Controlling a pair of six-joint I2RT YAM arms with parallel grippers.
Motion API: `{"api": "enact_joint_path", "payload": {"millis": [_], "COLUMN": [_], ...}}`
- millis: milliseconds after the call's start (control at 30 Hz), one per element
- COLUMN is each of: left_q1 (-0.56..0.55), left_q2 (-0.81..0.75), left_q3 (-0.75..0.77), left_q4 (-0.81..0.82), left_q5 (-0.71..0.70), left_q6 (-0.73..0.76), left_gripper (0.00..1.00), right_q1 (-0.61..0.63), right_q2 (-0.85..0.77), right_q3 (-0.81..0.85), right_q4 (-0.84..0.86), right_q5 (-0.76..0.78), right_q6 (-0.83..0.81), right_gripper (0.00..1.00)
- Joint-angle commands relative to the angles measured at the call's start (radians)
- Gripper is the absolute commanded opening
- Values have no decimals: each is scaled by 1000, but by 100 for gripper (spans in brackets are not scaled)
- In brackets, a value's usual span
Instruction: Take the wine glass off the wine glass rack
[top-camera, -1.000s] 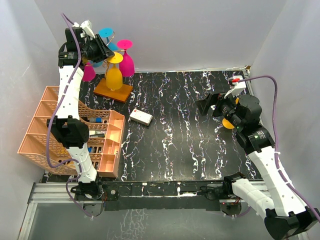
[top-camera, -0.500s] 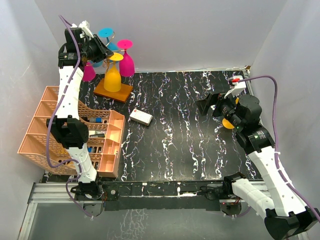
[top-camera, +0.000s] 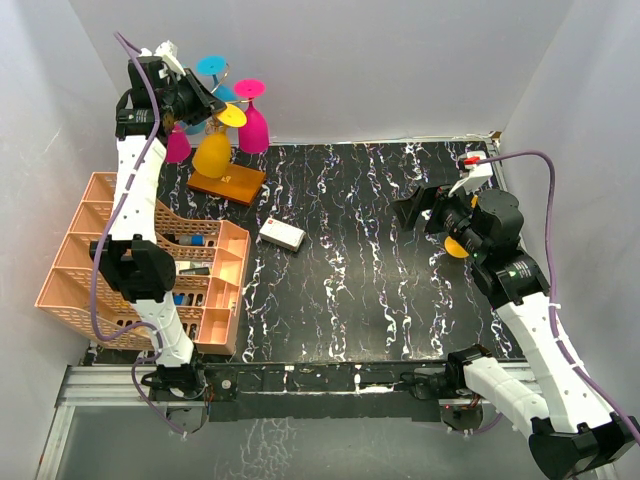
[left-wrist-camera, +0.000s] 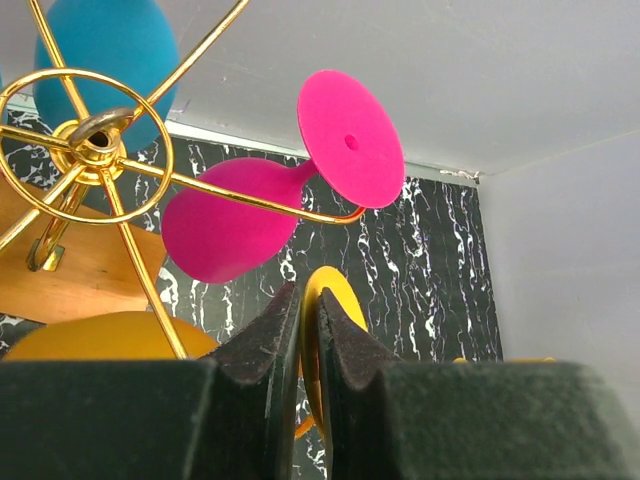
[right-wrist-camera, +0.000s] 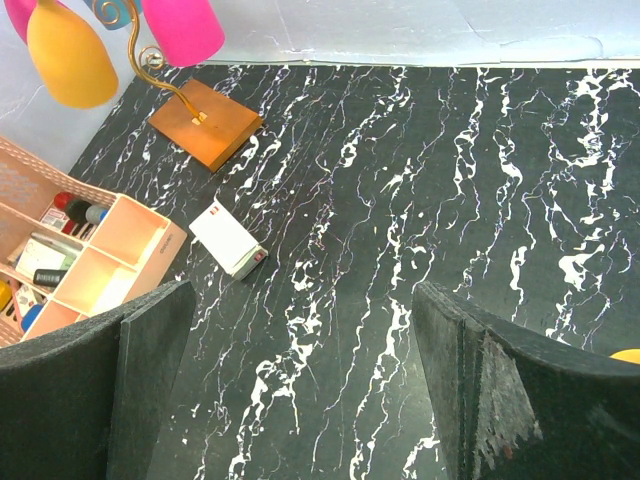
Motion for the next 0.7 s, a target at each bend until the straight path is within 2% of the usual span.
{"api": "enact_joint_path", "payload": {"millis": [0, 200, 667], "left_q1": [-5, -5, 13], "left_q2": [-91, -119, -197], "left_q3": [-35, -90, -213], "left_q4": [16, 76, 215], "left_q5": [18, 18, 20], "left_q6": [-26, -95, -301], "left_gripper": [7, 0, 0], "right_q1": [8, 8, 8], "right_q2": [-13, -12, -18], "right_q3": [13, 17, 15], "right_q4": [54, 55, 54], "right_q5": [12, 9, 10], "right_q6": [-19, -17, -16], "right_gripper": [99, 99, 99]}}
